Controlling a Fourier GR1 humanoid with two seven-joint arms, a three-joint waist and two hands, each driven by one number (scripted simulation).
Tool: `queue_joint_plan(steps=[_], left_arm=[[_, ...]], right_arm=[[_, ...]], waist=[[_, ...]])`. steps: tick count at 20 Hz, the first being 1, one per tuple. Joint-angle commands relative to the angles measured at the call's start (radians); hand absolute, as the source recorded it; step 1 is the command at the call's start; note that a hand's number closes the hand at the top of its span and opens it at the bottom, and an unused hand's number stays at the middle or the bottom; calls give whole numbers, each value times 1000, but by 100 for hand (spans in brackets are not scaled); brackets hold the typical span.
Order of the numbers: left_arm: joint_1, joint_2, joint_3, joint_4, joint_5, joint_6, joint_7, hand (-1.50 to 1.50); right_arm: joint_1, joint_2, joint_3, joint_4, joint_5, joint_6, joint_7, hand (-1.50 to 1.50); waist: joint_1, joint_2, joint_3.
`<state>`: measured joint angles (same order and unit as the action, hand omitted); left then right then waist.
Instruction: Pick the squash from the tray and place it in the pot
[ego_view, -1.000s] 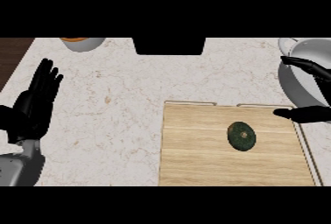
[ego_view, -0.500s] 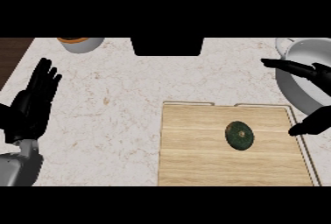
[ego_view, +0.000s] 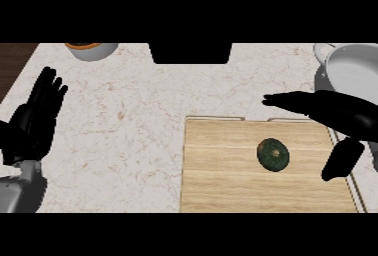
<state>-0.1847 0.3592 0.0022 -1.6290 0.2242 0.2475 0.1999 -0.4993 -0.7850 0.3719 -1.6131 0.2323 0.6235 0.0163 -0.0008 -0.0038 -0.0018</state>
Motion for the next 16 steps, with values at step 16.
queue_joint_plan(steps=[16], left_arm=[[2,-62,37,-14,-64,-60,12,0]], right_arm=[[145,239,-6,-114,299,94,222,-150]], waist=[[3,3,2]])
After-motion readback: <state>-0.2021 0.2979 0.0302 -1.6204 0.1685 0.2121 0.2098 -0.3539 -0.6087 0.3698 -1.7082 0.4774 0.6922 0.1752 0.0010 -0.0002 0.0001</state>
